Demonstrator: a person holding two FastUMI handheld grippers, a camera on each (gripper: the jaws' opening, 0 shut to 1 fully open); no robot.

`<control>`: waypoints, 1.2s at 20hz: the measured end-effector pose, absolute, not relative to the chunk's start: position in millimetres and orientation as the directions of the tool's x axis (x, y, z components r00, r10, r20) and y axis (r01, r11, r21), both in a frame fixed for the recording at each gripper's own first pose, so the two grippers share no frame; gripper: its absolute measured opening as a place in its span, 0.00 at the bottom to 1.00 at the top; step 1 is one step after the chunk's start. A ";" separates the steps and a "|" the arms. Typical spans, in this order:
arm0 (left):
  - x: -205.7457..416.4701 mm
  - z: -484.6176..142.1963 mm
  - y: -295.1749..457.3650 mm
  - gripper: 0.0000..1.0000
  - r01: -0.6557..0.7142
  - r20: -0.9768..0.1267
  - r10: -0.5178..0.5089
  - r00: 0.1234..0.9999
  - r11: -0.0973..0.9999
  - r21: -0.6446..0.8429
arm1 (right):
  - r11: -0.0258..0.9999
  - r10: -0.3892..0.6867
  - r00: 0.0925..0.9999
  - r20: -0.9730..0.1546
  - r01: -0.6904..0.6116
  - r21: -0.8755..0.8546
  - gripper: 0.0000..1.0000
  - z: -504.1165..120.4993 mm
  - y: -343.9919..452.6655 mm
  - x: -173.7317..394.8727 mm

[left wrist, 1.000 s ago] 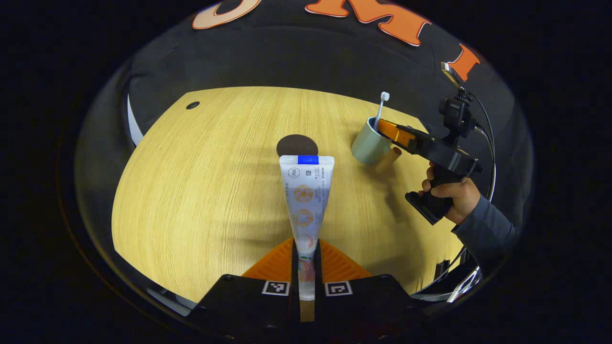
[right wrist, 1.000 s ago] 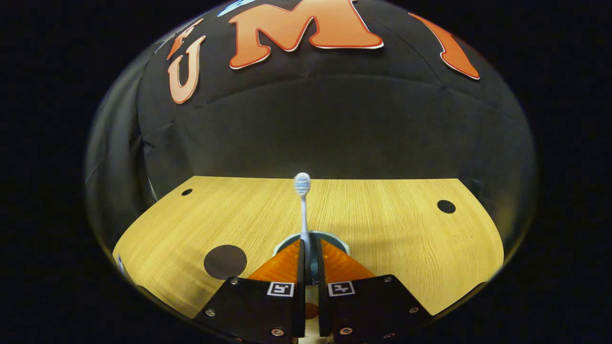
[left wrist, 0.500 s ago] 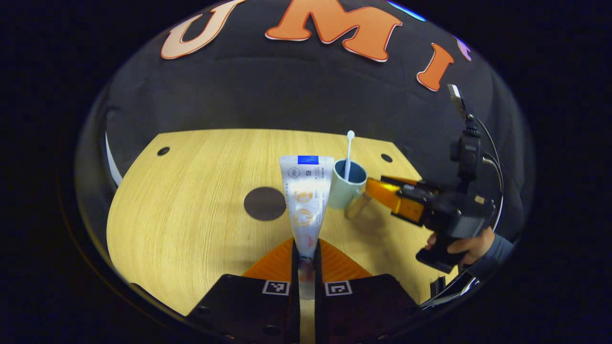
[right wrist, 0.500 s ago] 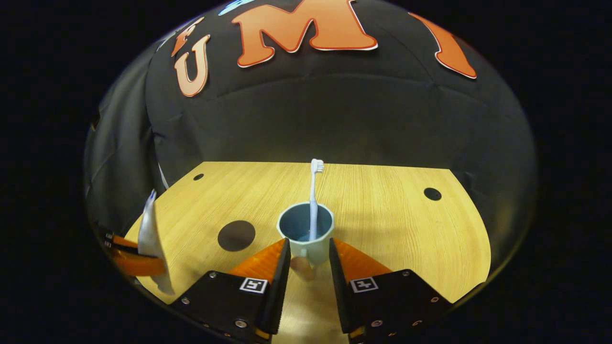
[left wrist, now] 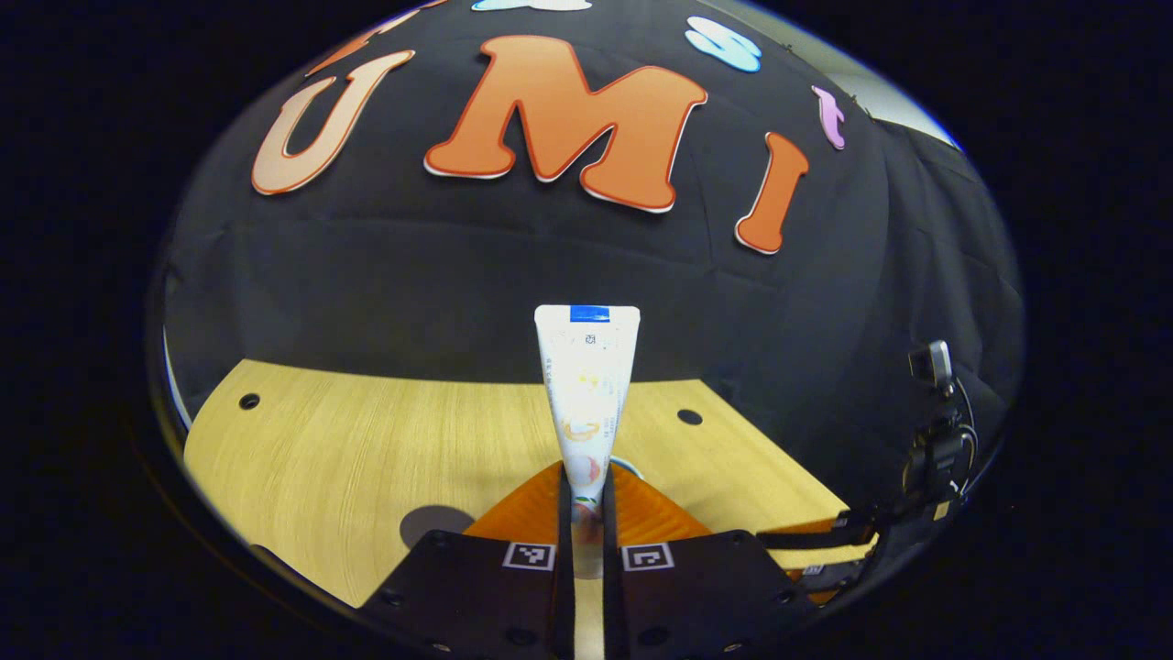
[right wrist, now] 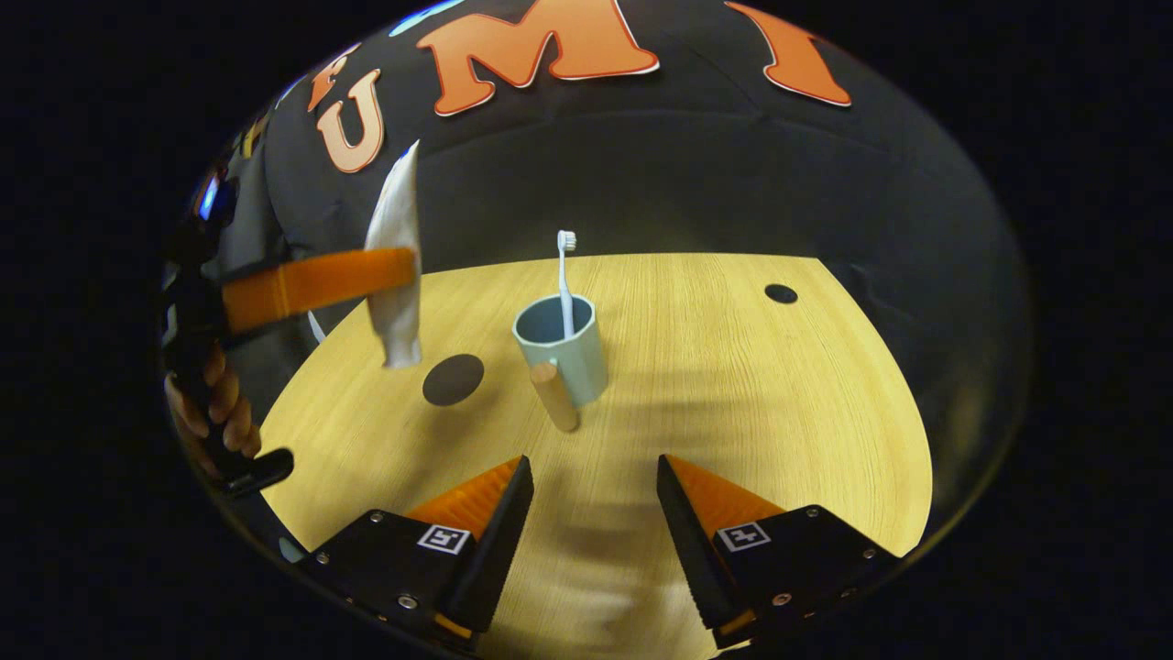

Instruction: Put the toothbrush and toothpaste on the desktop into the cup, then pick up the cup and place it on the coaster on the desktop.

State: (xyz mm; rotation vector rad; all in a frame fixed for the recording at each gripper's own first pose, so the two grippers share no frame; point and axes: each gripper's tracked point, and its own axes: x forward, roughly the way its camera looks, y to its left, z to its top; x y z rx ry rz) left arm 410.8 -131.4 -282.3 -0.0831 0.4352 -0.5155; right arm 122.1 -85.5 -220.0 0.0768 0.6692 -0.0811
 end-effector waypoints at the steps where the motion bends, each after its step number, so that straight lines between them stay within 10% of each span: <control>1: 417.5 -282.5 -141.1 0.12 0.472 -0.366 -0.505 0.782 0.863 -0.181 | 0.993 -0.050 0.774 -0.631 0.106 0.052 0.83 -222.8 -85.2 114.7; 24: 467.6 -373.5 -190.1 0.12 0.299 -0.391 -0.314 0.865 0.949 -0.102 | 0.987 -0.015 0.732 -0.681 0.121 0.109 0.86 -241.8 -120.2 78.2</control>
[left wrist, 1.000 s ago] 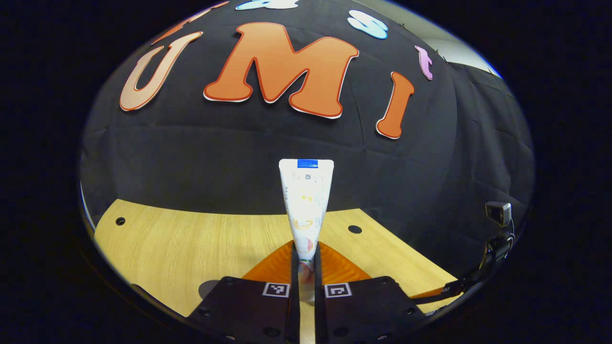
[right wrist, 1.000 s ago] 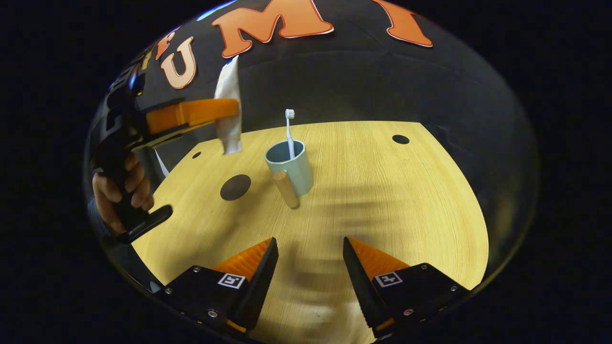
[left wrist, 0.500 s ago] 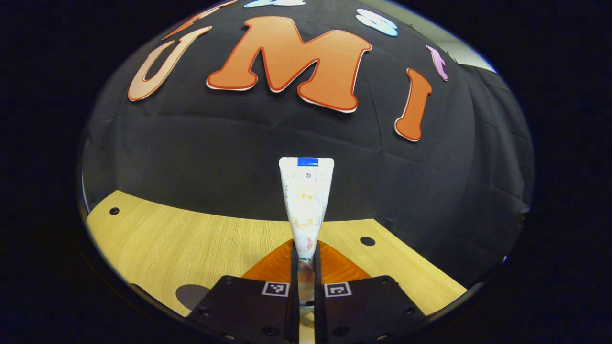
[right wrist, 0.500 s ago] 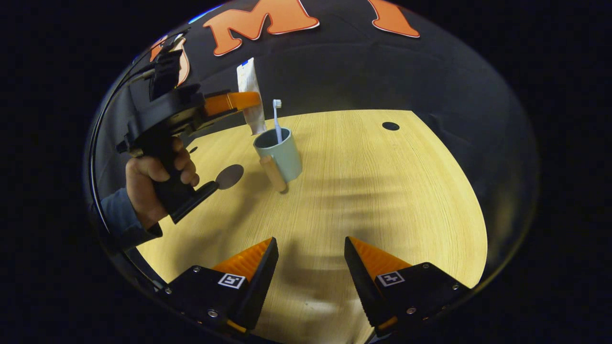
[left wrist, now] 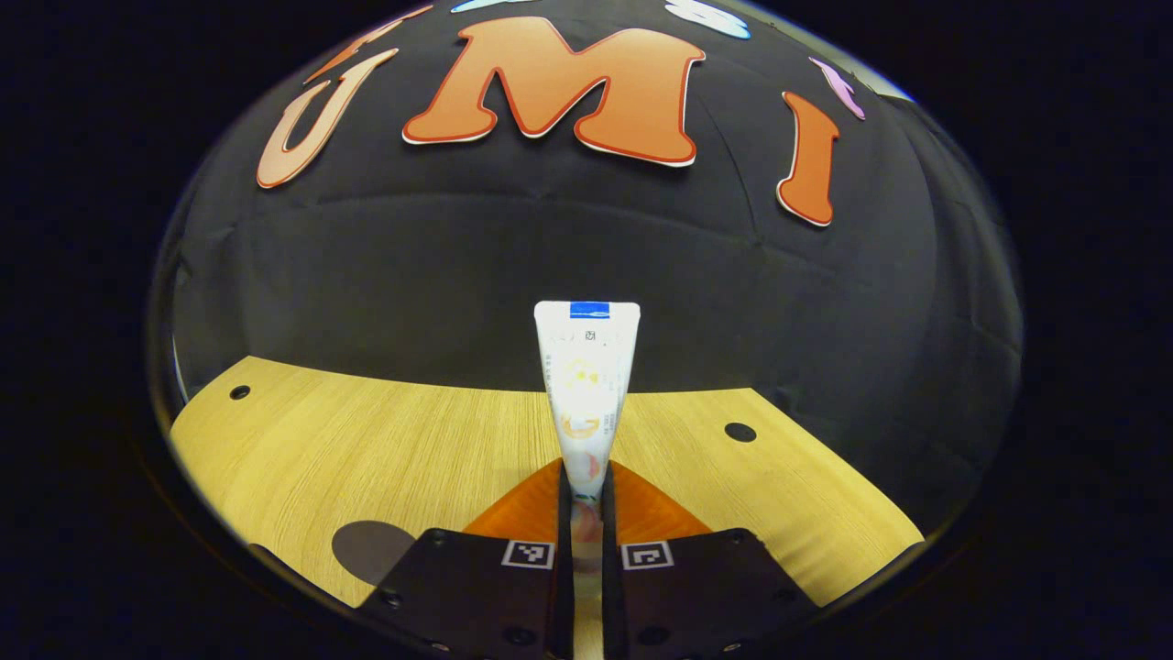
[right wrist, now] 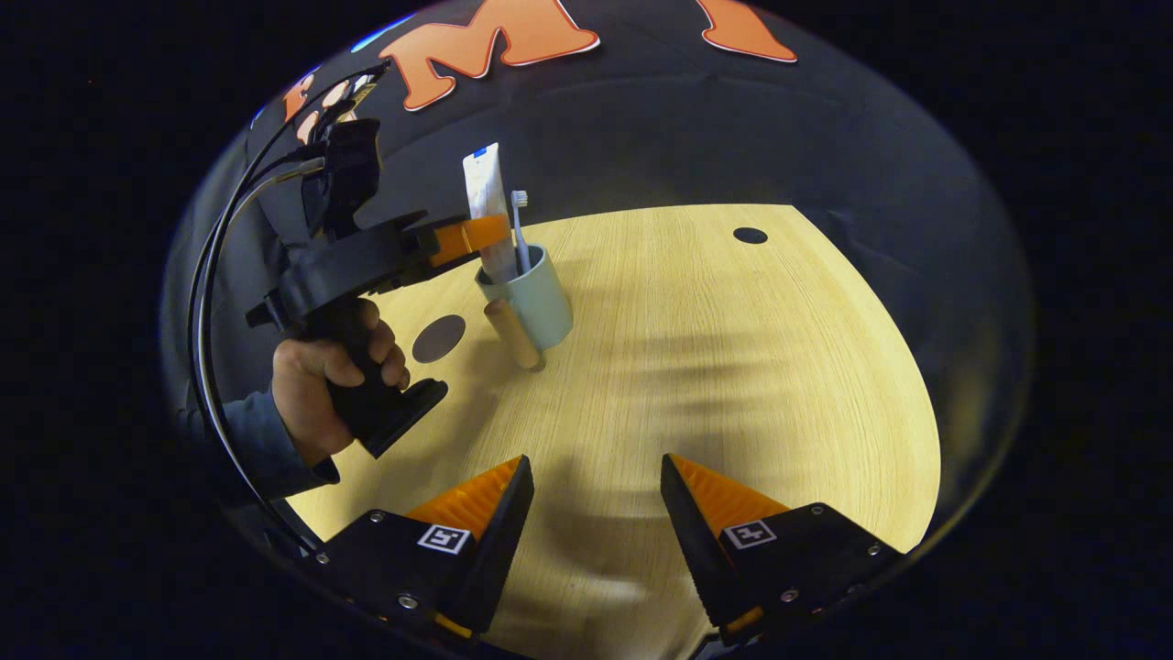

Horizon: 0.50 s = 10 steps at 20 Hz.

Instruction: Put the toothbrush and toothpaste on the desktop into the cup, then pick up the cup and place it on the coaster on the desktop.

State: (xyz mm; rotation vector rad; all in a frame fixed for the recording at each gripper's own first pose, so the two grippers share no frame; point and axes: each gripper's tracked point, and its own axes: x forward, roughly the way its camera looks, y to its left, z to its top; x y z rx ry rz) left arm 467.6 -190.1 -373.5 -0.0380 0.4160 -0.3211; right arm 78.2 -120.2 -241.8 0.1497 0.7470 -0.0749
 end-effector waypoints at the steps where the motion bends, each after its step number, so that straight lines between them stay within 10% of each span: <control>1: 466.4 -377.8 -188.7 0.12 0.290 -0.404 -0.302 0.863 0.953 -0.093 | 0.986 -0.012 0.734 -0.679 0.121 0.113 0.85 -240.9 -121.5 80.0; 10: 441.1 -391.4 -179.4 0.22 0.262 -0.496 -0.277 0.823 0.960 -0.101 | 0.986 0.001 0.743 -0.669 0.110 0.124 0.85 -239.6 -118.7 83.7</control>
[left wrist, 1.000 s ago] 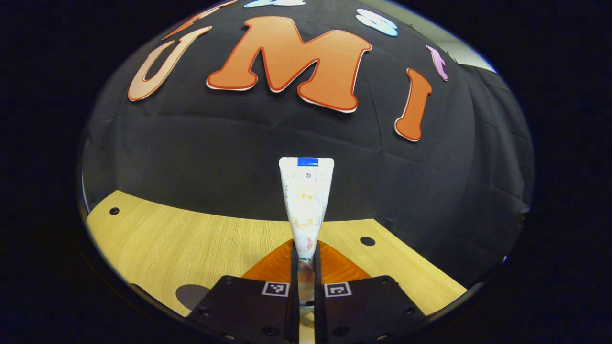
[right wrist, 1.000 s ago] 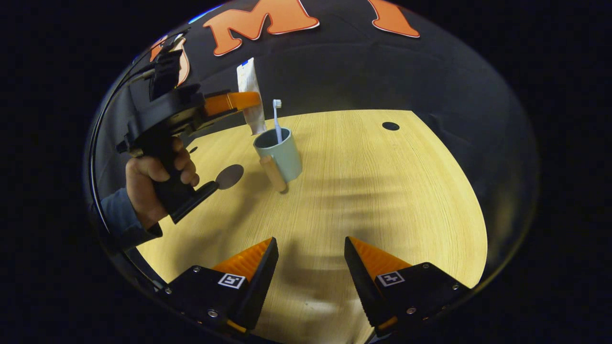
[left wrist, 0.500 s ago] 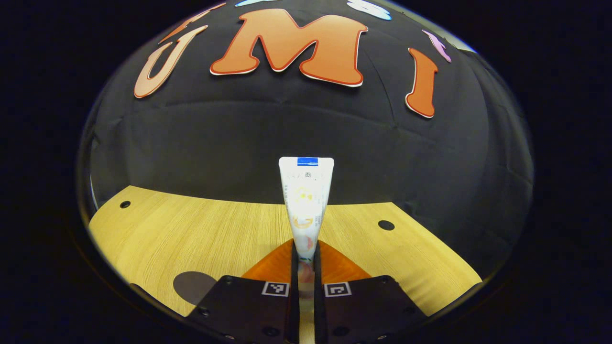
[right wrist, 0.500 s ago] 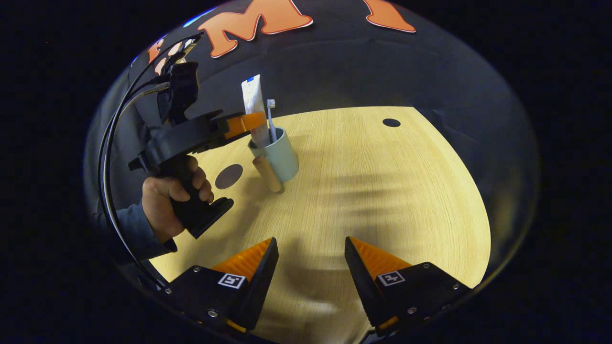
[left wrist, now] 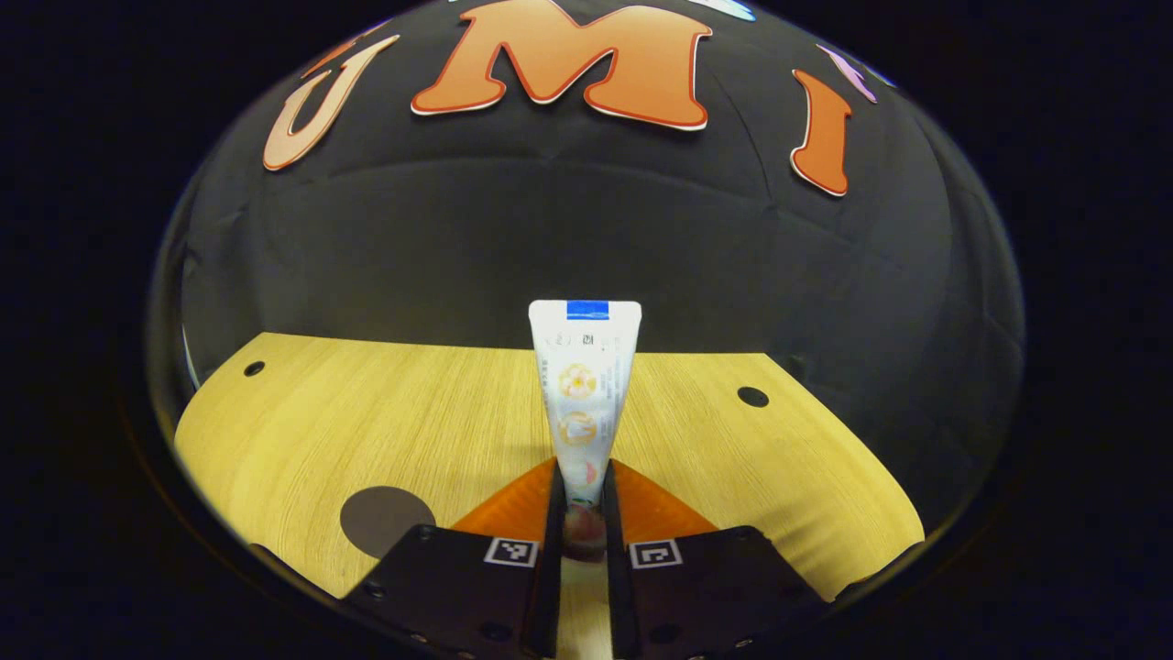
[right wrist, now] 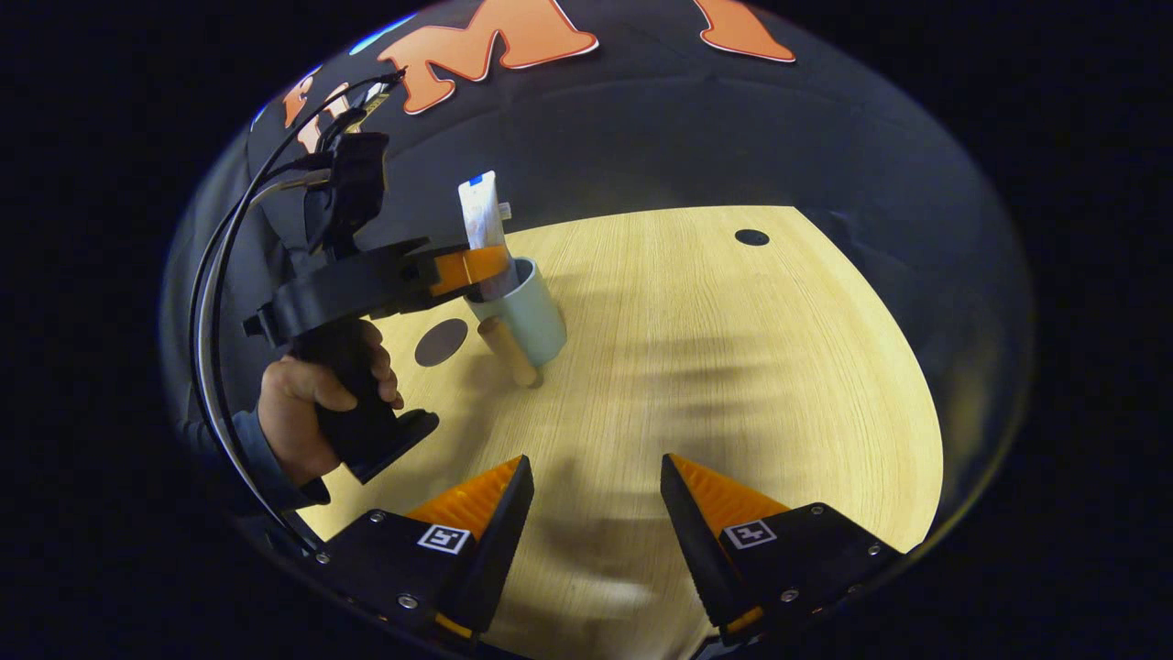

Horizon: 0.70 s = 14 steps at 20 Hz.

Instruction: Put the toothbrush and toothpaste on the desktop into the cup, then pick up the cup and place it on the coaster on the desktop.

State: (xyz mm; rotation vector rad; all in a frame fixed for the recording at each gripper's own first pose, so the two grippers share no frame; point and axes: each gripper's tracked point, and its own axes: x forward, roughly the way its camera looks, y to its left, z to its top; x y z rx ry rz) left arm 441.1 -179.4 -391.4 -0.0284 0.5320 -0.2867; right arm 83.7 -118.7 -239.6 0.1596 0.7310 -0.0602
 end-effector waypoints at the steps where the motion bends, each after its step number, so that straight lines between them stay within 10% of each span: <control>1: 439.2 -386.1 -174.5 0.24 0.264 -0.488 -0.275 0.829 0.960 -0.094 | 0.986 -0.001 0.745 -0.667 0.112 0.124 0.85 -239.7 -118.4 85.2; 6: 428.1 -366.8 -166.2 0.67 0.295 -0.466 -0.299 0.833 0.952 -0.083 | 0.988 0.003 0.750 -0.661 0.101 0.118 0.86 -235.4 -117.7 85.1; 14: 408.2 -339.7 -136.2 0.96 0.318 -0.464 -0.322 0.825 0.944 -0.089 | 0.990 -0.004 0.752 -0.660 0.097 0.104 0.85 -228.5 -110.3 98.8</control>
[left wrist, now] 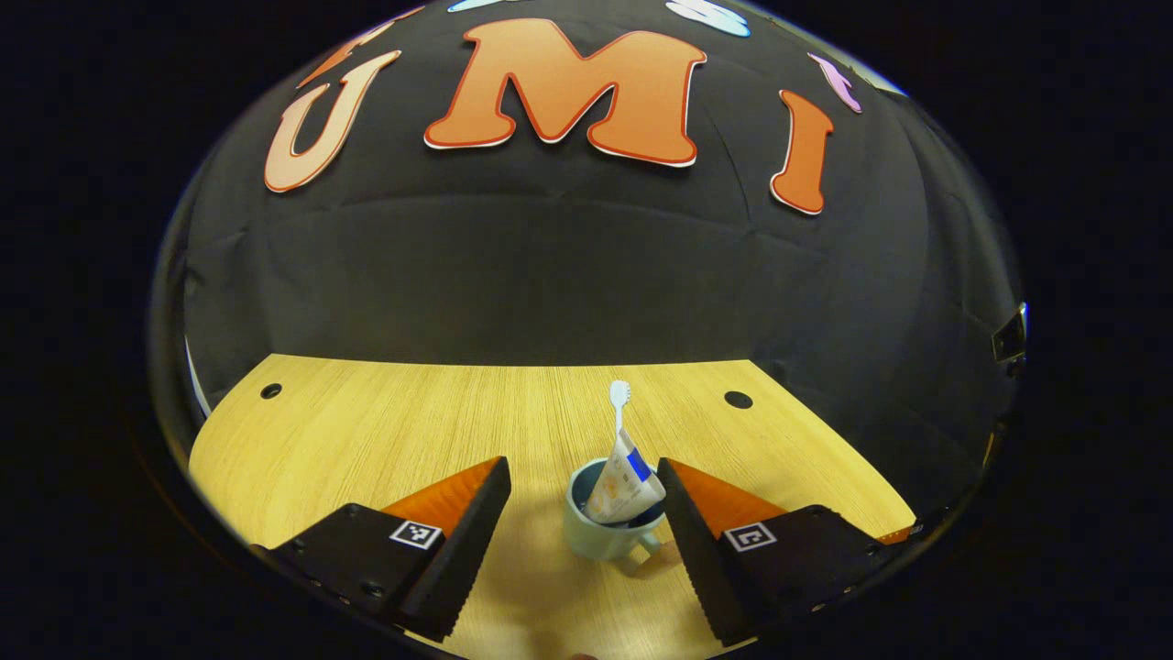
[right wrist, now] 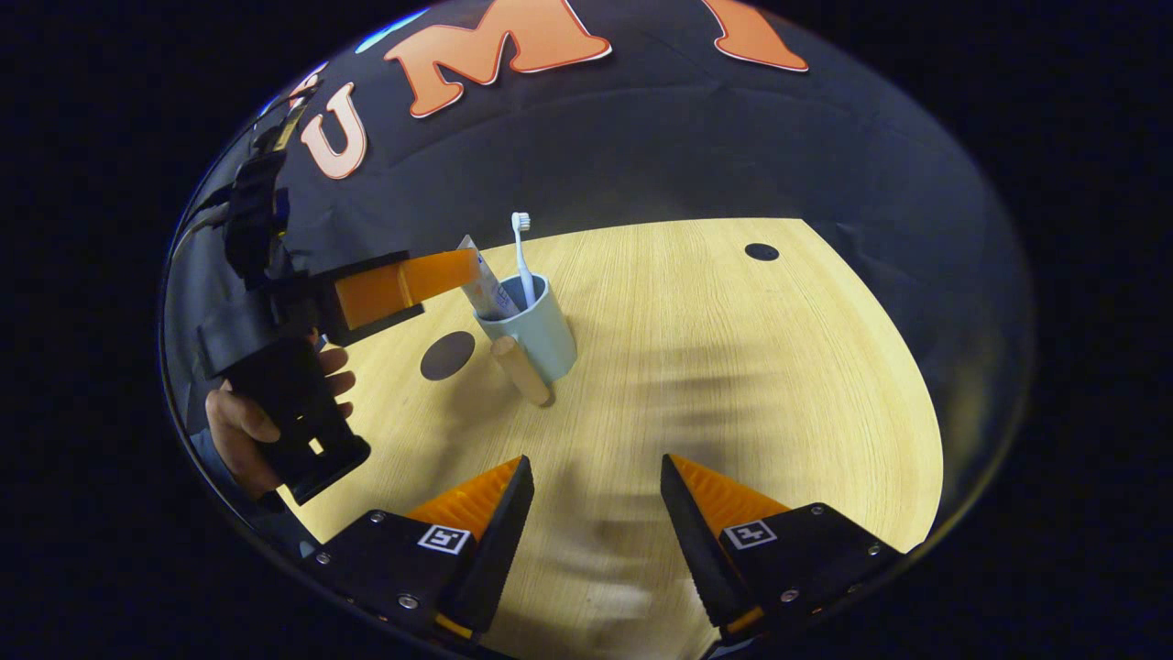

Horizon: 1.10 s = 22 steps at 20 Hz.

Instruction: Put the toothbrush and toothpaste on the desktop into the cup, then pick up the cup and place it on the coaster on the desktop.

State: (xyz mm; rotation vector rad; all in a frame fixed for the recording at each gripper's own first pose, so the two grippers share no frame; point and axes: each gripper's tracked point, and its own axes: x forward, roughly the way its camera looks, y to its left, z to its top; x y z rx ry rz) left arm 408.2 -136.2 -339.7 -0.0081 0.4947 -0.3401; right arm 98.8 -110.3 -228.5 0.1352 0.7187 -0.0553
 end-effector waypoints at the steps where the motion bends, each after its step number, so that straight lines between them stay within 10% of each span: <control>1: 403.9 -336.4 -133.6 0.97 0.325 -0.466 -0.329 0.821 0.941 -0.091 | 0.990 -0.001 0.751 -0.660 0.093 0.104 0.85 -227.1 -108.1 100.6; 22: 333.6 -233.7 -5.8 0.97 0.275 -0.440 -0.239 0.866 0.961 0.019 | 0.999 0.028 0.700 -0.713 -0.006 0.033 0.85 -219.4 -50.7 194.9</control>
